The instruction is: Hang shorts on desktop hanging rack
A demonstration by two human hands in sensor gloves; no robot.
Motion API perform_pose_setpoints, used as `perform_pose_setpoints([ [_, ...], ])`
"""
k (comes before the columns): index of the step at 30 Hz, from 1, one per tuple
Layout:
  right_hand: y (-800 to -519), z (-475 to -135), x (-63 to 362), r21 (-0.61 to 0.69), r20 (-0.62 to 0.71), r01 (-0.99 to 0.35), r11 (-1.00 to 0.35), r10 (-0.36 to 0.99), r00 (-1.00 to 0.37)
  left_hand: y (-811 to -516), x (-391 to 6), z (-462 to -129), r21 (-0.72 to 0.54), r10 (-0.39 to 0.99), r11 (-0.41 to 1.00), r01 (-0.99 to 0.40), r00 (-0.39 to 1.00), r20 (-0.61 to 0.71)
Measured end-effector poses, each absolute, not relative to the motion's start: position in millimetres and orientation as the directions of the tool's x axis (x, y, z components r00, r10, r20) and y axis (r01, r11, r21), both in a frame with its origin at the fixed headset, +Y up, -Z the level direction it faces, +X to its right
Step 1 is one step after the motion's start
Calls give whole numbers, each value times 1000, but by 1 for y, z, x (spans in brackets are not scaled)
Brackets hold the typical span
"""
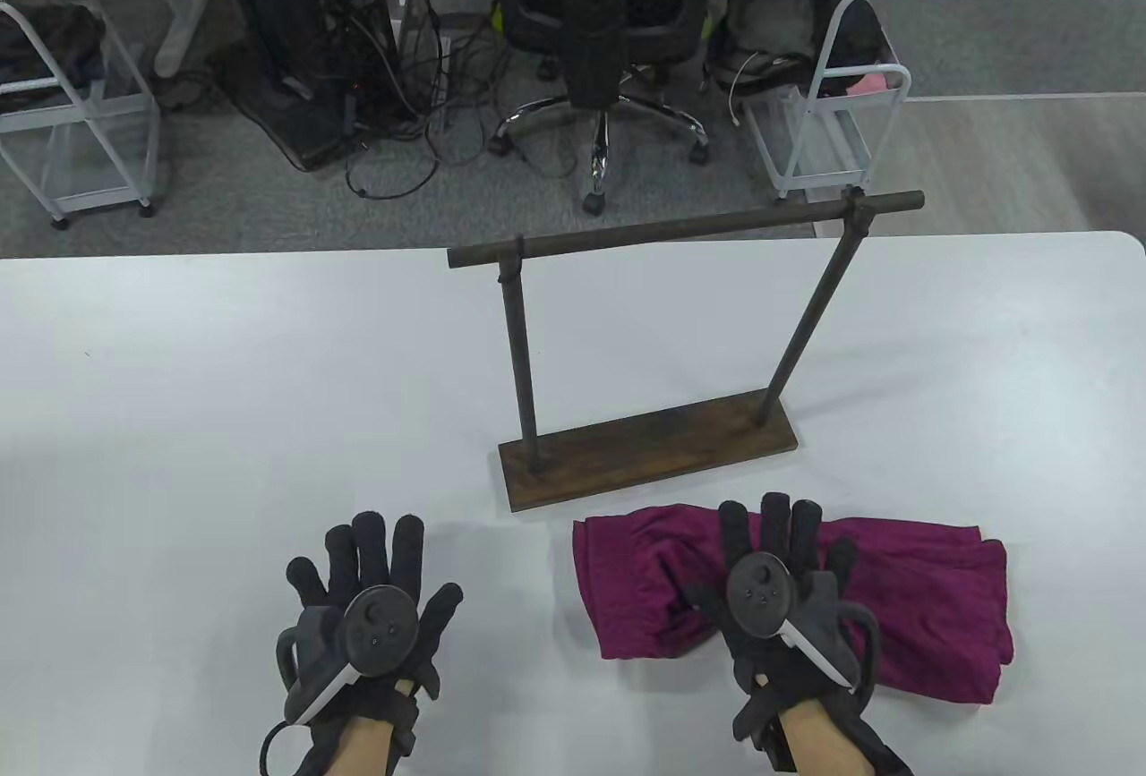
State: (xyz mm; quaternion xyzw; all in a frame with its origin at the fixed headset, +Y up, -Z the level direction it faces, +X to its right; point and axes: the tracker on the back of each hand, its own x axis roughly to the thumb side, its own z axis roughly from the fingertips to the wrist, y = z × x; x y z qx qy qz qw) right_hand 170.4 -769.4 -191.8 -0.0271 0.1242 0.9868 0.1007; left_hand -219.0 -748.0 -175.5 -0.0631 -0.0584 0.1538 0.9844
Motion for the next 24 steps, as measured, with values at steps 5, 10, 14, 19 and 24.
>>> perform_pose_setpoints([
  [5, -767, -191, 173, 223, -87, -219, -950, 204, -975, -748, -219, -176, -139, 307, 946, -293, 947, 96],
  [10, -766, -190, 176, 221, -92, -235, -946, 220, -971, -749, -220, -175, -136, 308, 946, -294, 946, 97],
  [14, -765, -191, 178, 215, -107, -241, -946, 223, -969, -749, -220, -175, -133, 311, 945, -297, 945, 101],
  [19, -766, -192, 183, 238, -131, -250, -939, 224, -966, -750, -219, -176, -142, 315, 943, -300, 944, 100],
  [24, -766, -193, 188, 260, -158, -251, -932, 216, -964, -751, -219, -176, -149, 314, 943, -297, 944, 100],
])
